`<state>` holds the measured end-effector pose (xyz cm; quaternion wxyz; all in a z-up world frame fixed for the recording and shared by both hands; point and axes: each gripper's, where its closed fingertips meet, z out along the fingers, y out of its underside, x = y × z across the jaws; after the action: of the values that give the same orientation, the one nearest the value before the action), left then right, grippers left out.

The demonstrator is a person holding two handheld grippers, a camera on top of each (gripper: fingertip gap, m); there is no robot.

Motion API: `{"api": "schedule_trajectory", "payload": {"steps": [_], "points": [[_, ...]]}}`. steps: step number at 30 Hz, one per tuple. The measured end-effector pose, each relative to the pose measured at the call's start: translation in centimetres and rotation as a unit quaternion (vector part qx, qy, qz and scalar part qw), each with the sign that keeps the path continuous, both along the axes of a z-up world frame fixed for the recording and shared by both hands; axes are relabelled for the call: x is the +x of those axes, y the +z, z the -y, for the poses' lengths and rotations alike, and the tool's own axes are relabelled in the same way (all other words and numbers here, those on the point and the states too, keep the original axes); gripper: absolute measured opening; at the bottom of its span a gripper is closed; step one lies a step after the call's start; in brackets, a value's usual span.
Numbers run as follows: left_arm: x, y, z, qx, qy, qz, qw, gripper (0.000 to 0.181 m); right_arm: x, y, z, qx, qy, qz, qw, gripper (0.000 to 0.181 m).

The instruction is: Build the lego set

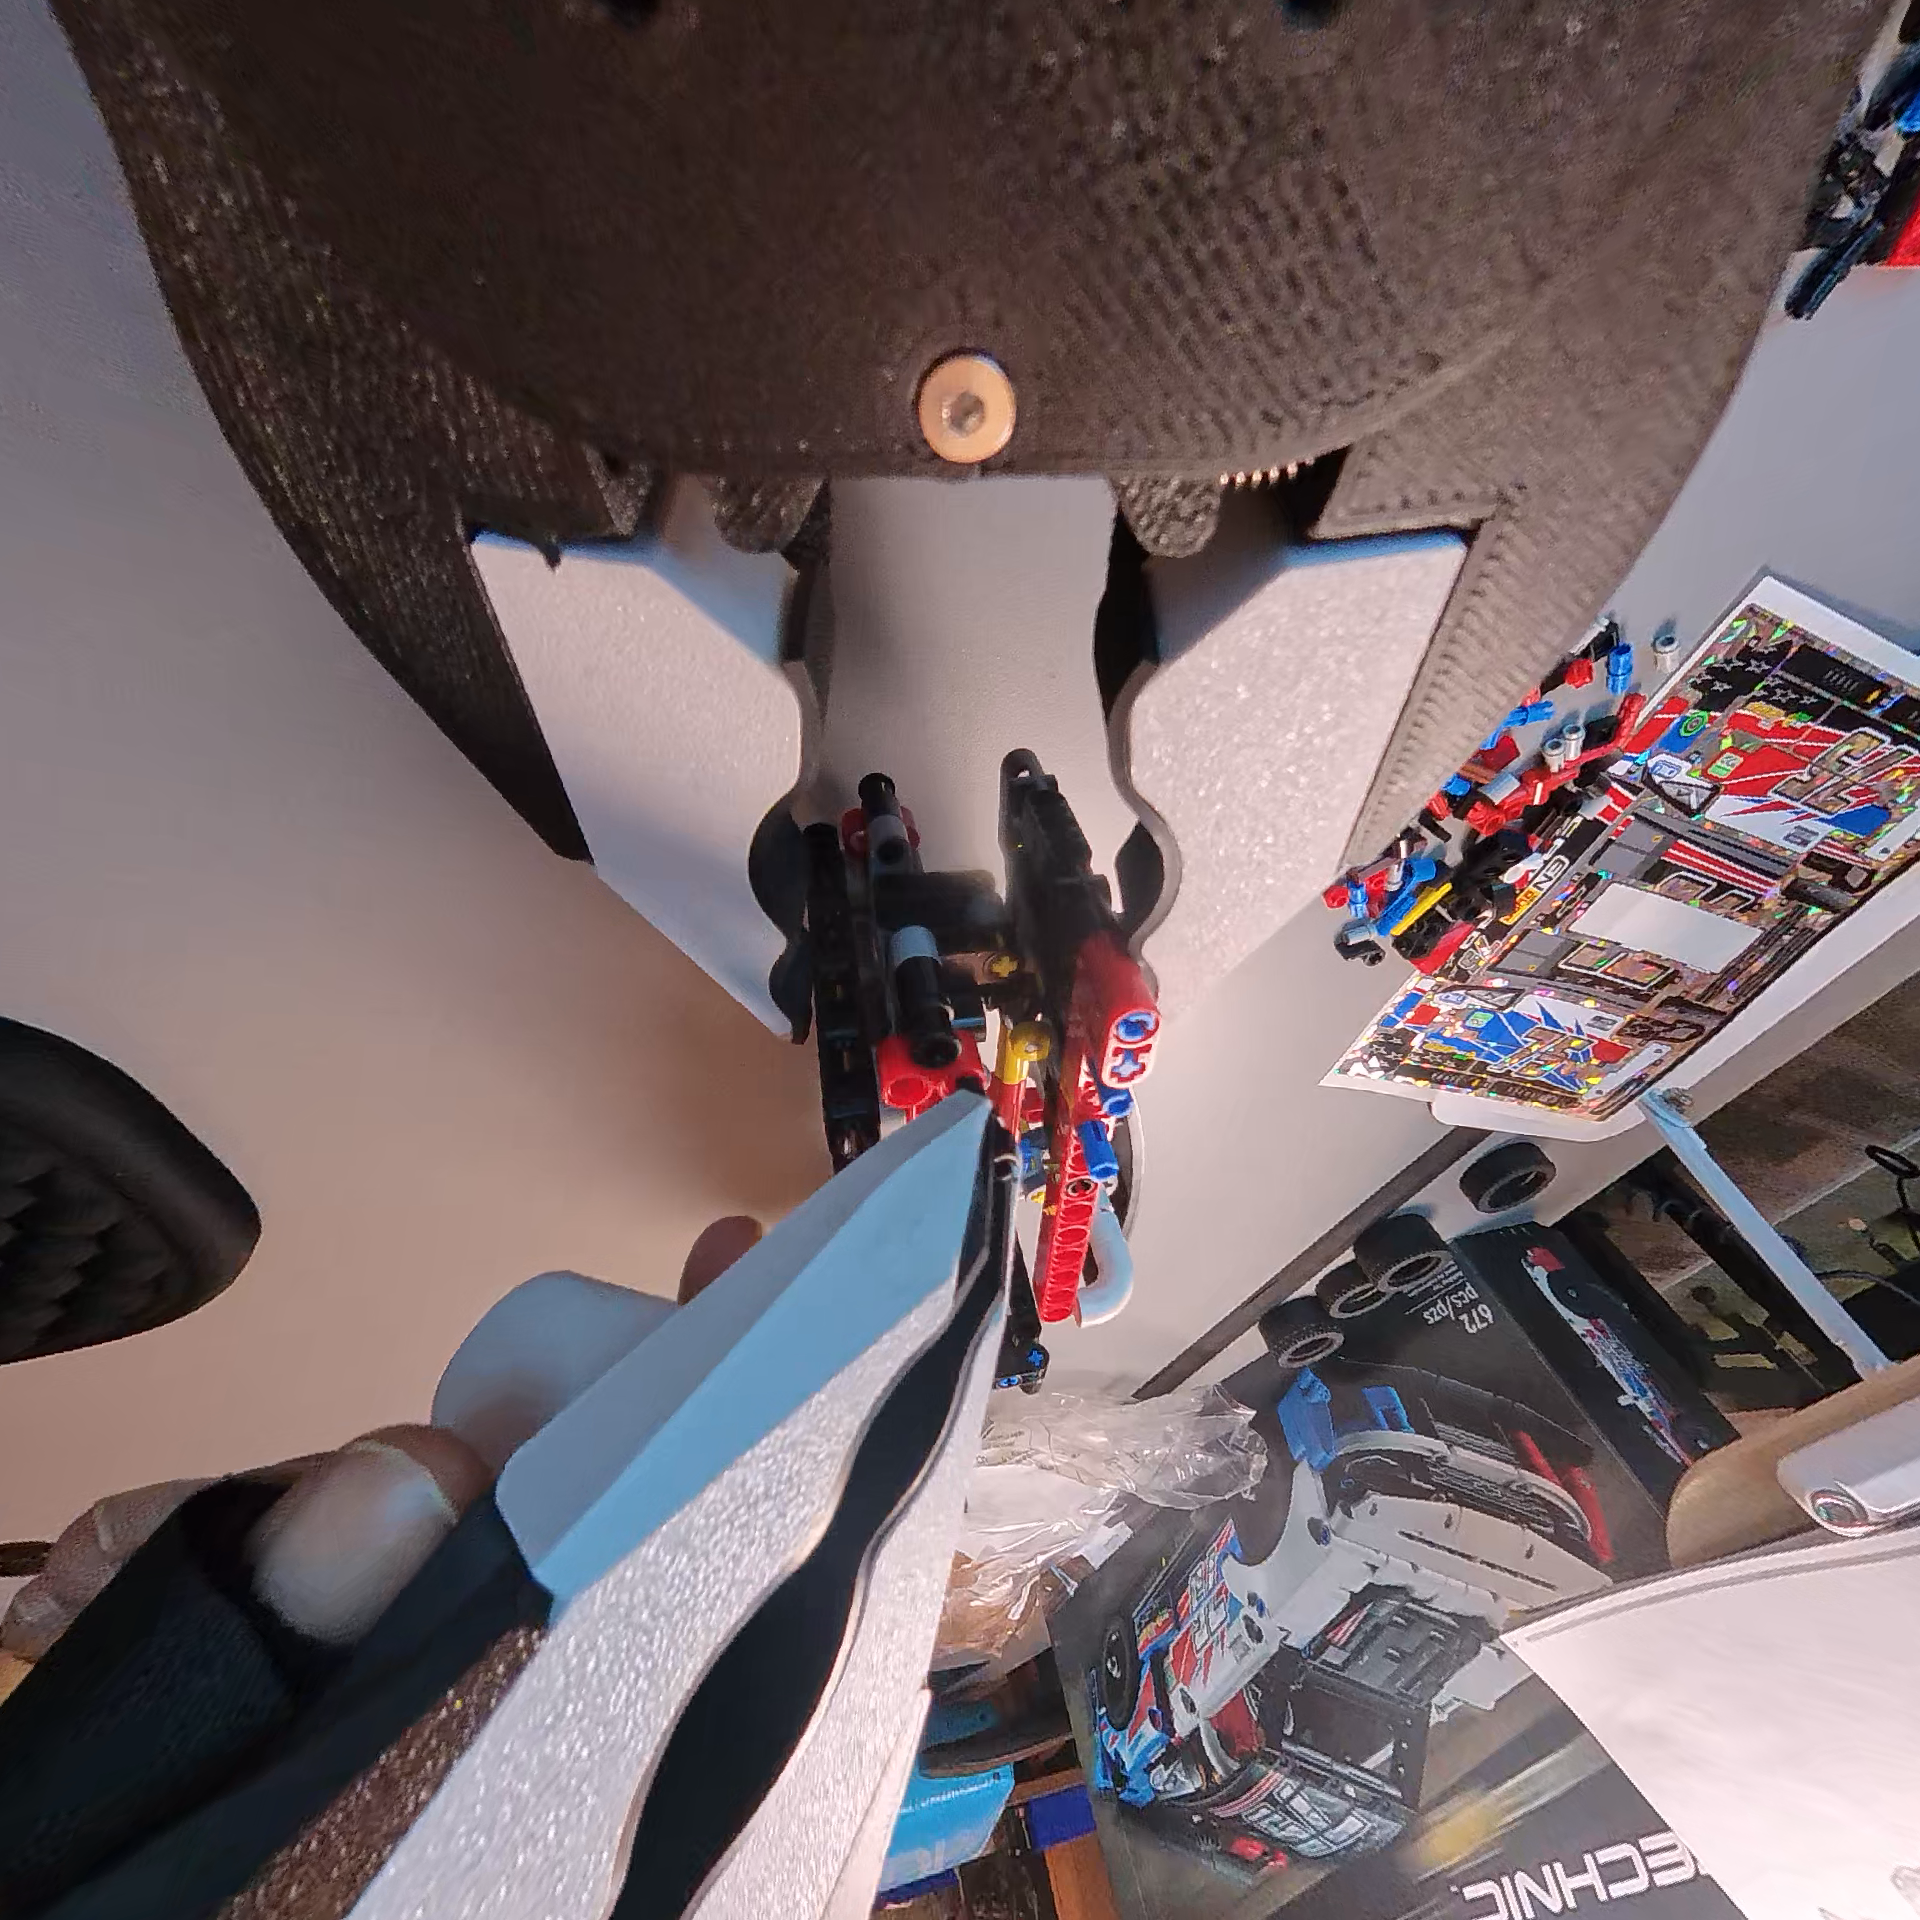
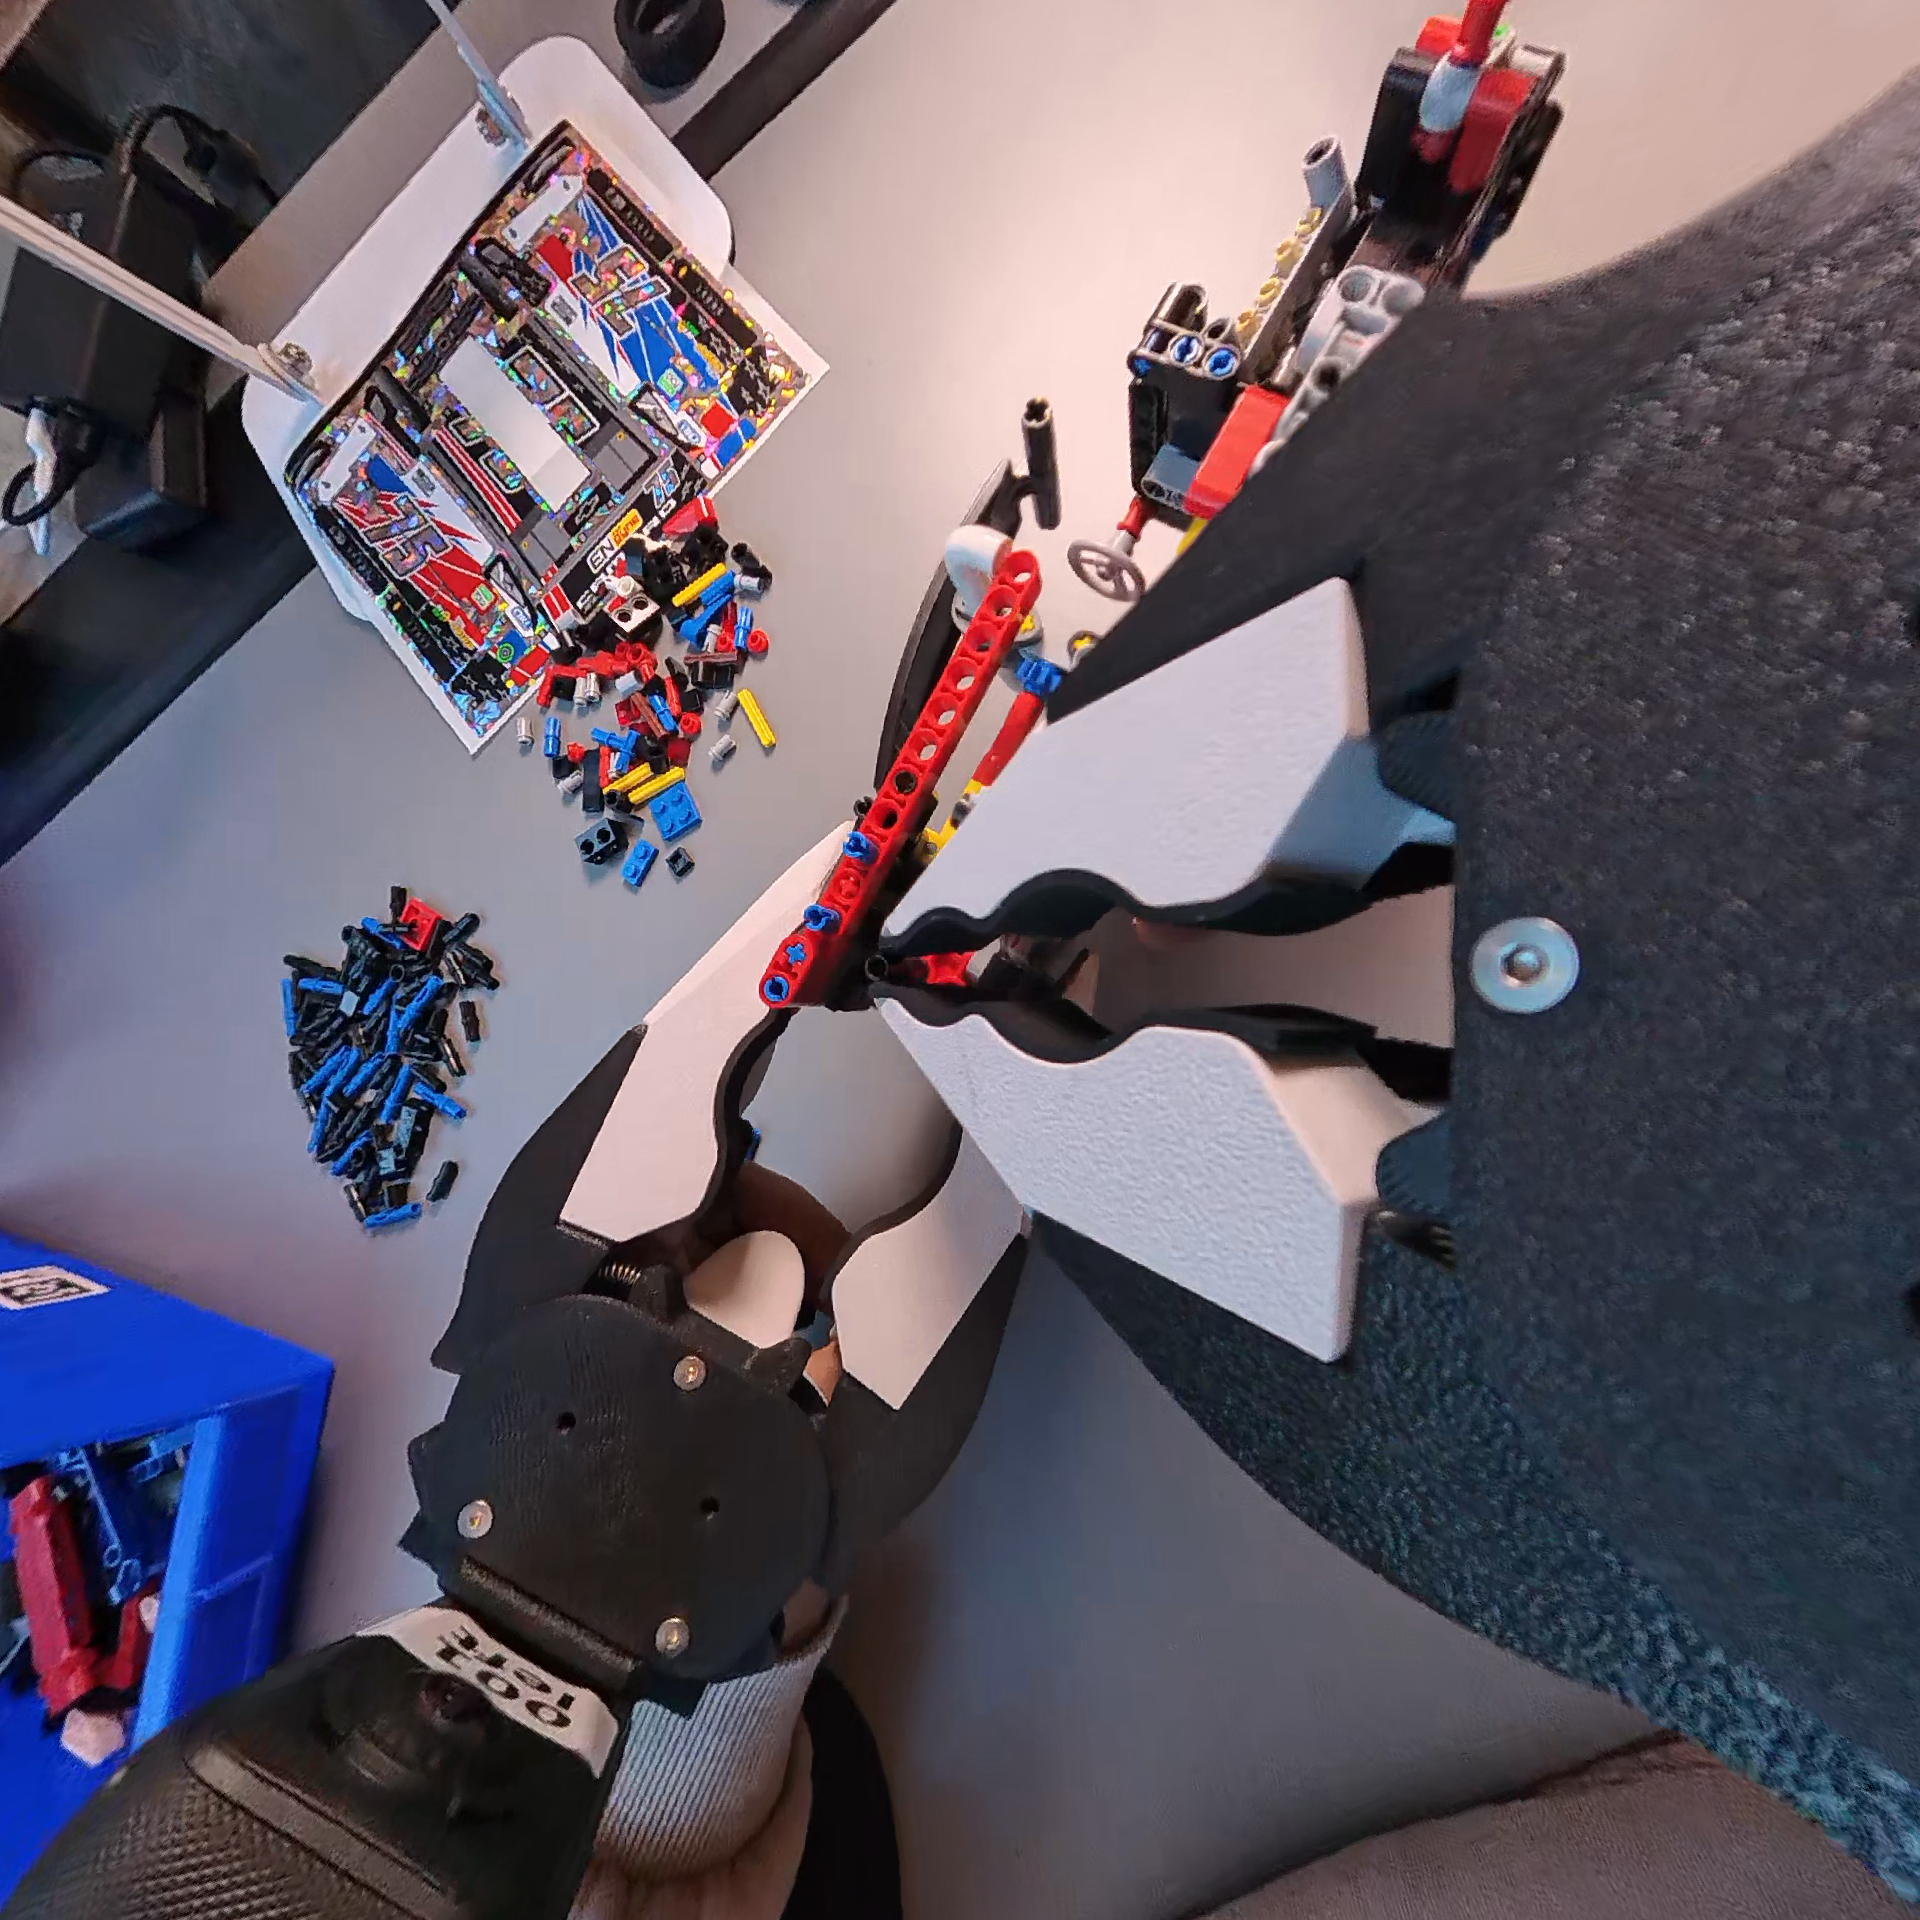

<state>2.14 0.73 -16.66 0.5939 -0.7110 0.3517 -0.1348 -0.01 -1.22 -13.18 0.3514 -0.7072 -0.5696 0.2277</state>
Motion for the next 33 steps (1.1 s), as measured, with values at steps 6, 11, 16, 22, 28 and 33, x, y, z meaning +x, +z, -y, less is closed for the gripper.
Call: {"api": "schedule_trajectory", "payload": {"steps": [6, 11, 16, 22, 28, 33], "points": [[0.00, 0.01, -0.03, -0.003, -0.004, 0.006, 1.000, 0.056, 0.10, -0.11, -0.05, -0.021, -0.013, 0.001, 1.000, 0.002], [0.01, 0.01, 0.02, -0.003, -0.006, 0.008, 1.000, 0.056, 0.05, -0.24, 0.14, -0.072, -0.014, -0.010, 0.997, 0.002], [-0.03, 0.00, -0.11, -0.007, -0.008, 0.013, 1.000, 0.056, -0.18, -0.24, -0.15, -0.066, -0.027, -0.031, 0.997, 0.002], [0.04, 0.00, -0.05, -0.005, -0.010, 0.012, 1.000, 0.056, -0.25, -0.38, -0.26, -0.039, -0.035, -0.037, 0.998, 0.002], [0.03, -0.02, -0.11, -0.008, -0.012, 0.017, 1.000, 0.056, -0.21, -0.18, -0.39, -0.059, -0.059, -0.121, 0.989, 0.002], [0.20, -0.02, 0.01, -0.004, -0.015, 0.012, 1.000, 0.056, 0.03, -0.14, -0.13, -0.045, -0.052, -0.123, 0.990, 0.002]]}}
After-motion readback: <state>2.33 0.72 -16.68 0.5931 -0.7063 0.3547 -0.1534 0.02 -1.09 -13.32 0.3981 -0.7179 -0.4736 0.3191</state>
